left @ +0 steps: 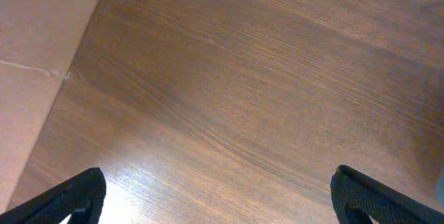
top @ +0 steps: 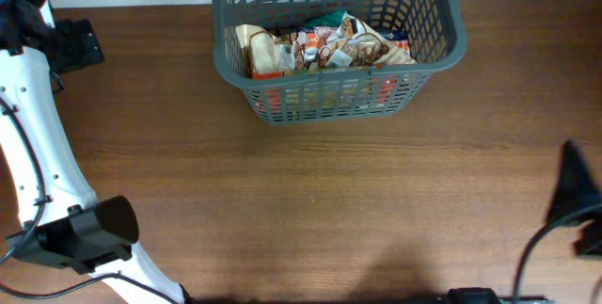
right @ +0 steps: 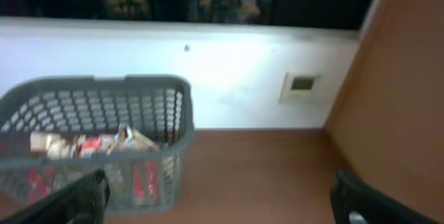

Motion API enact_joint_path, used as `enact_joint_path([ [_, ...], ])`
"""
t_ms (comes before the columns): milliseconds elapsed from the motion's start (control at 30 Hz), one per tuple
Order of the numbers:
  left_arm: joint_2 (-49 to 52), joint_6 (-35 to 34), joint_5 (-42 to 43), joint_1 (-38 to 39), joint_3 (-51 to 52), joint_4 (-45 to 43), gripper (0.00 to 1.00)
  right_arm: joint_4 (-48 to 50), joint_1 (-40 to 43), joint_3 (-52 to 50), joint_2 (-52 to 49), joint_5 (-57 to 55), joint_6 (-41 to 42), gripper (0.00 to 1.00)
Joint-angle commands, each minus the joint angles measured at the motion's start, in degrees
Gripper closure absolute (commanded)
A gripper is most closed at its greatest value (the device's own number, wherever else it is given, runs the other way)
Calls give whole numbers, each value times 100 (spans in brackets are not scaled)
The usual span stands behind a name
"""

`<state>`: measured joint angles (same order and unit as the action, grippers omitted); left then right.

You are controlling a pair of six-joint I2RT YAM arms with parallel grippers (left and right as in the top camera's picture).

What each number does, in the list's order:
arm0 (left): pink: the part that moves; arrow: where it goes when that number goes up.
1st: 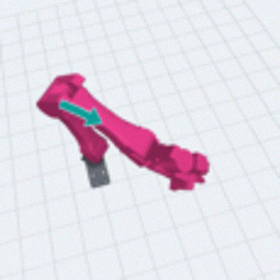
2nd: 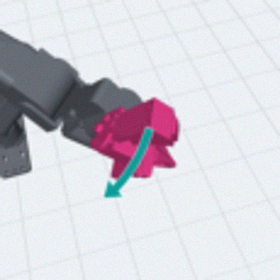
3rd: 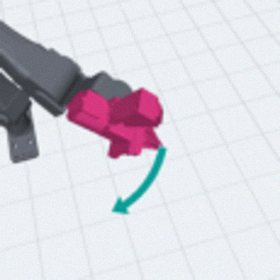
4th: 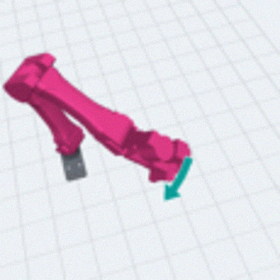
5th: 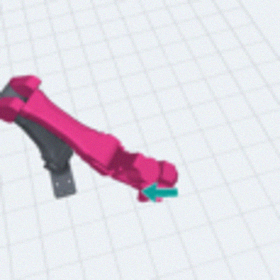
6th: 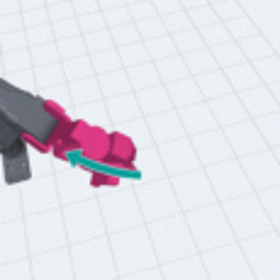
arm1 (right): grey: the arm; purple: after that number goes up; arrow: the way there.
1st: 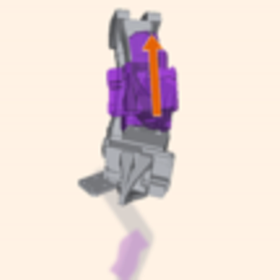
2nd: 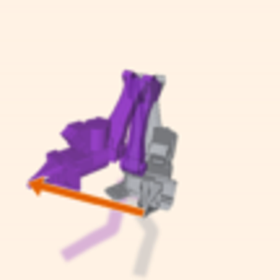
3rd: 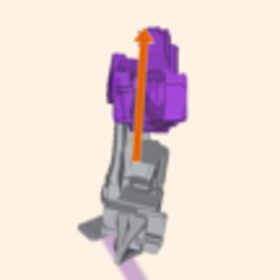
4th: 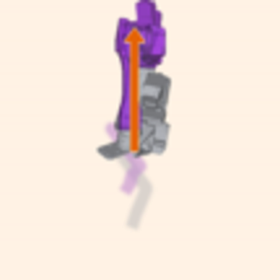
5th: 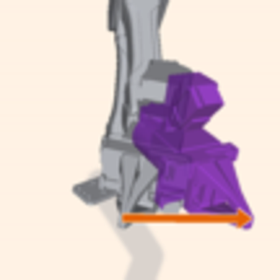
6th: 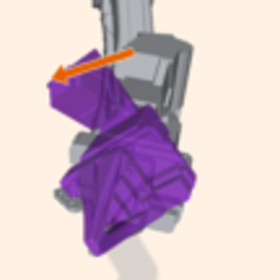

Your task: Pack container

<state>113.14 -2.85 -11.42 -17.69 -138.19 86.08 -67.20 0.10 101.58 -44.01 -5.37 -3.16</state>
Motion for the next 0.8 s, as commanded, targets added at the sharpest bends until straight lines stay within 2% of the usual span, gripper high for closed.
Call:
enact_joint_path([
  [0,44,-59,-39,-11,26,-7,1,407,-133,-1591,898,59,70,1],
  [267,44,-59,-39,-11,26,-9,1,2208,-131,-5779,2712,350,70,1],
  [400,44,-59,-39,-11,26,-7,1,2874,-131,-7350,3311,387,70,1],
  [567,44,-59,-39,-11,26,-7,1,3324,-120,-8590,3838,380,66,1],
  [767,44,-59,-39,-11,26,-7,1,3362,-116,-9296,4223,321,66,1],
])
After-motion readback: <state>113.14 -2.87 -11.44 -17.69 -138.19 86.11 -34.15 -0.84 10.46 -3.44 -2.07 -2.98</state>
